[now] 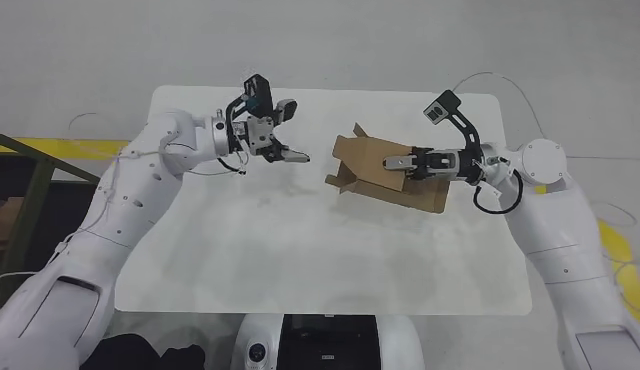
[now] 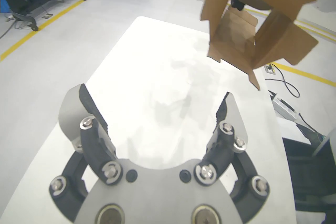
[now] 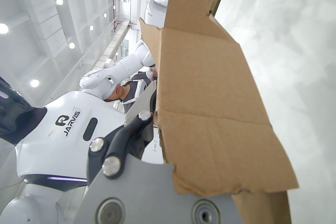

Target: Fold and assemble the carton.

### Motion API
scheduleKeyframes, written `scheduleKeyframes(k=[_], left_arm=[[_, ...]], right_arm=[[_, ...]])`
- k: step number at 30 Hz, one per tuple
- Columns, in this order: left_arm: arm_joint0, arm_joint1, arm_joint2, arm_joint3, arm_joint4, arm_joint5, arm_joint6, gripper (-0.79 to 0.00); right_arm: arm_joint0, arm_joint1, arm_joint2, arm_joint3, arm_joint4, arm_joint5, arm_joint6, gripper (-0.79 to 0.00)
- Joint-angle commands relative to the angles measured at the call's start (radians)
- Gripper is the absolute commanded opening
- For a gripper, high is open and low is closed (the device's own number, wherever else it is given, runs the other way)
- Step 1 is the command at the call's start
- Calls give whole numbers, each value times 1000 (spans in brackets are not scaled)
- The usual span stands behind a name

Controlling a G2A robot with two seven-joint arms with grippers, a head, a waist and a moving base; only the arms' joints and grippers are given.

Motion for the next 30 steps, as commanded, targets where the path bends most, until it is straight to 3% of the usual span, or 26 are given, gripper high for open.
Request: scheduleKeyframes(k=[1,6,16,30], left_arm=[[2,1,28,2,24,1,15,0],[-5,2,85,7,165,1,122,0],[-55,-22,261,75,437,1,465,0],[-100,-63,420,171,566,1,719,0]], right_arm=[[-4,3,5,3,-8,-6,17,-785],[-10,9,10,27,-16,-33,52,-785],[12,0,-37,136,29,-91,99,-785],[17,2,-89,179,9,-144,46,-785]])
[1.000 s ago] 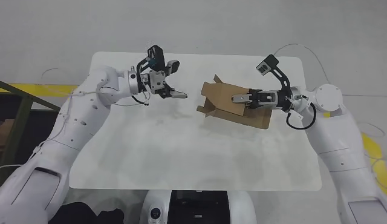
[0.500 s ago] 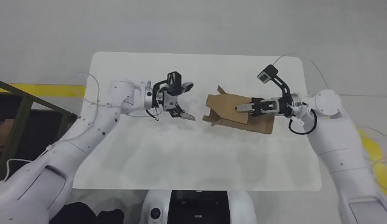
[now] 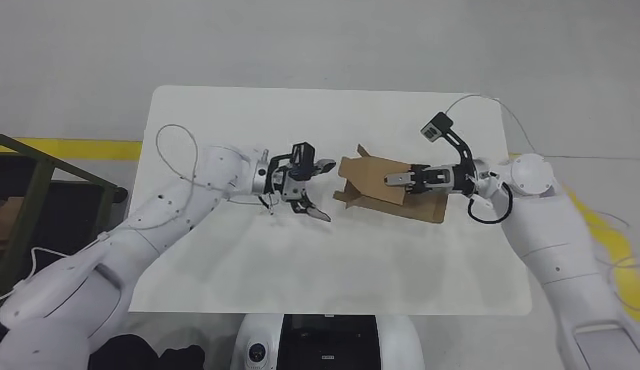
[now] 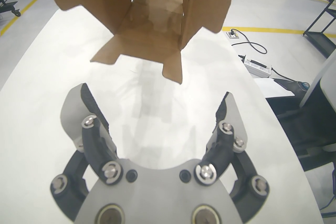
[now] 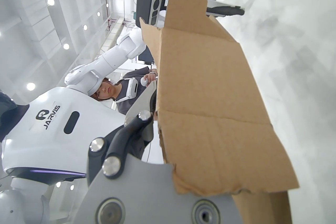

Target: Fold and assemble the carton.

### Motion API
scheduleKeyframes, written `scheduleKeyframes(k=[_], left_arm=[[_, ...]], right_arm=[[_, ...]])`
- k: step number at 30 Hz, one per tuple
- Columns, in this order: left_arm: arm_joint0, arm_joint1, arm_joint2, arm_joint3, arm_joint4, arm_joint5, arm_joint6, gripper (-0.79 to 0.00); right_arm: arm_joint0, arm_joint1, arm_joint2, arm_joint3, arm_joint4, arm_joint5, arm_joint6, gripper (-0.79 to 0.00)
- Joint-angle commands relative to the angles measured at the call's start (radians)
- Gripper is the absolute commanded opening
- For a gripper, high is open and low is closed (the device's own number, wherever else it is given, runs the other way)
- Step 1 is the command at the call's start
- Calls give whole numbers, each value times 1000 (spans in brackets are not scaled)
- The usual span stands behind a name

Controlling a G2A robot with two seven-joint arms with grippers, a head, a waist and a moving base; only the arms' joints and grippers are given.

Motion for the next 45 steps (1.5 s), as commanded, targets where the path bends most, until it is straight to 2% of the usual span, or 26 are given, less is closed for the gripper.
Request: scheduleKeyframes(k=[1,14,22,28,34,45], left_arm=[[-3,-5,15,13,14,0,26,0],[-57,-46,124,54,70,0,146,0],[-100,-43,167,61,114,0,273,0],[-115,-35,190,28,127,0,275,0],[-137,-39,221,13,118,0,275,0],[-153,-43,228,5,49,0,275,0]], right_arm=[[-1,1,-6,7,7,-7,-7,-785],[-7,10,-29,2,52,-27,-27,-785],[-6,14,-42,16,60,-35,-35,-785],[0,14,-57,14,66,-35,-35,-785],[2,16,-66,6,70,-37,-37,-785],[-5,21,-76,-10,72,-43,-43,-785]])
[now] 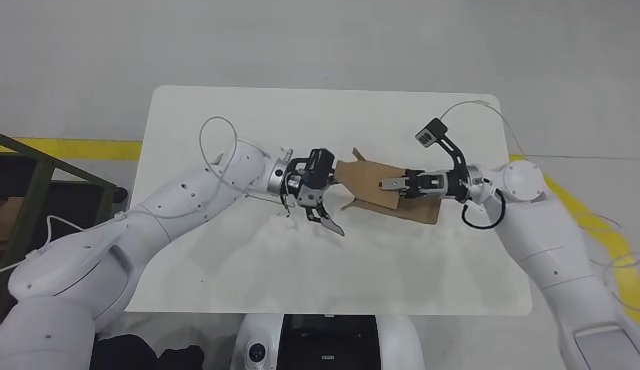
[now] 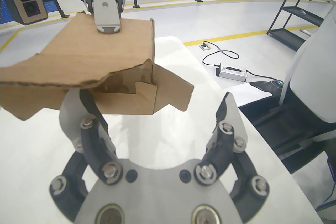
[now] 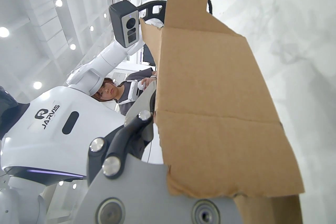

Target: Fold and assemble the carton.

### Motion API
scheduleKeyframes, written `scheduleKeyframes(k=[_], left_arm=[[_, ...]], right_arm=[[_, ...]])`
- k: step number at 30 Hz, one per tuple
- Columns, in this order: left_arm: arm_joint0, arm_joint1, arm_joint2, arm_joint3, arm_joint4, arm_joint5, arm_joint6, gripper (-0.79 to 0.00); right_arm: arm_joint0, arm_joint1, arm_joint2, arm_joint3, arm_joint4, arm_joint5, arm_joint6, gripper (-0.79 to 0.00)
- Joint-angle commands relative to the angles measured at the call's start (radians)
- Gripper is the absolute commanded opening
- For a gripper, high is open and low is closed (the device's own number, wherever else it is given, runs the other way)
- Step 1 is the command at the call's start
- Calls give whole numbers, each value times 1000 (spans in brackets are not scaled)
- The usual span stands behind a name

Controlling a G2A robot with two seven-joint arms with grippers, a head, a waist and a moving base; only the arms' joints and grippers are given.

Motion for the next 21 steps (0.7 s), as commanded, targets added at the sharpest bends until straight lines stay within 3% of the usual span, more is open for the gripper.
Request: scheduleKeyframes(k=[1,15,21], left_arm=[[-1,1,4,0,-15,0,0,0],[-31,16,63,-2,-118,0,0,0],[-35,26,76,-2,-140,0,0,-194]], right_arm=[[-1,0,-2,-2,2,-1,-1,-785],[-7,8,-7,-18,14,0,0,-785],[-10,12,-6,-29,17,2,2,-785]])
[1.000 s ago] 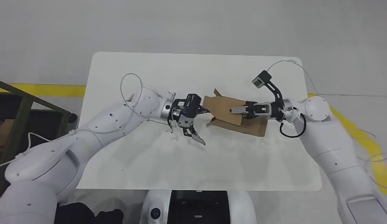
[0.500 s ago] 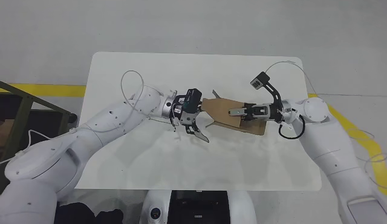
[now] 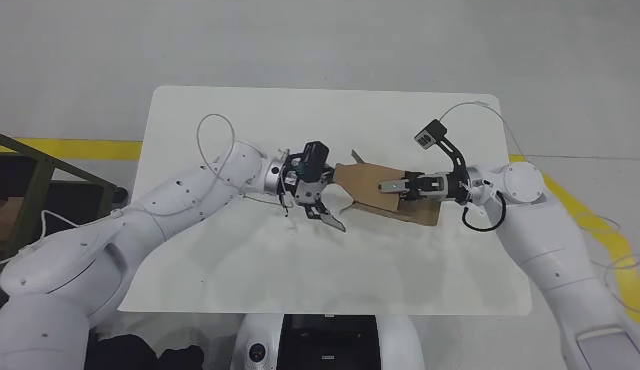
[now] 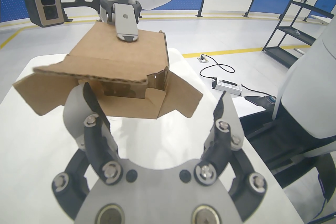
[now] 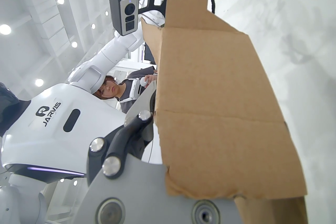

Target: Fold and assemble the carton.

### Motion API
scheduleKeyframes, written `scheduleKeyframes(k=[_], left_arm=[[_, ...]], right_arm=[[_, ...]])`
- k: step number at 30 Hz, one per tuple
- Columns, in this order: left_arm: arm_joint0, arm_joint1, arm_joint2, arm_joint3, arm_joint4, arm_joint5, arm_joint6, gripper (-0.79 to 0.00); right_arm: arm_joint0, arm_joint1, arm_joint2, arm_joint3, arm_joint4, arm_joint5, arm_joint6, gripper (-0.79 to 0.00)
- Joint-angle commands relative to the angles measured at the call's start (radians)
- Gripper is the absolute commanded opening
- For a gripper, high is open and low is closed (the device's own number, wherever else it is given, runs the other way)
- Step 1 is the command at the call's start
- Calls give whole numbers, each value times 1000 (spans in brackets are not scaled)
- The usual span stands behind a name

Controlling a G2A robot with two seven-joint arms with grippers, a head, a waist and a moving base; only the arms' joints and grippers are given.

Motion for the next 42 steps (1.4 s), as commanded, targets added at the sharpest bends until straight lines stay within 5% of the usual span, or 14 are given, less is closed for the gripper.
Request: scheduleKeyframes(k=[1,6,15,22,42], left_arm=[[-2,2,4,-1,-8,0,0,-225],[-8,7,12,-5,-27,0,0,-305],[-15,13,21,-11,-50,0,0,-197],[-17,22,28,-28,-66,0,0,-203],[-29,35,45,-57,-104,0,0,-394]], right_arm=[[-1,1,-1,-4,0,0,0,-785],[-3,4,-4,-10,-1,2,2,-785],[-5,9,-6,-19,3,2,2,-785],[-8,13,-10,-31,20,10,10,-785],[-5,20,-31,-51,22,18,18,-785]])
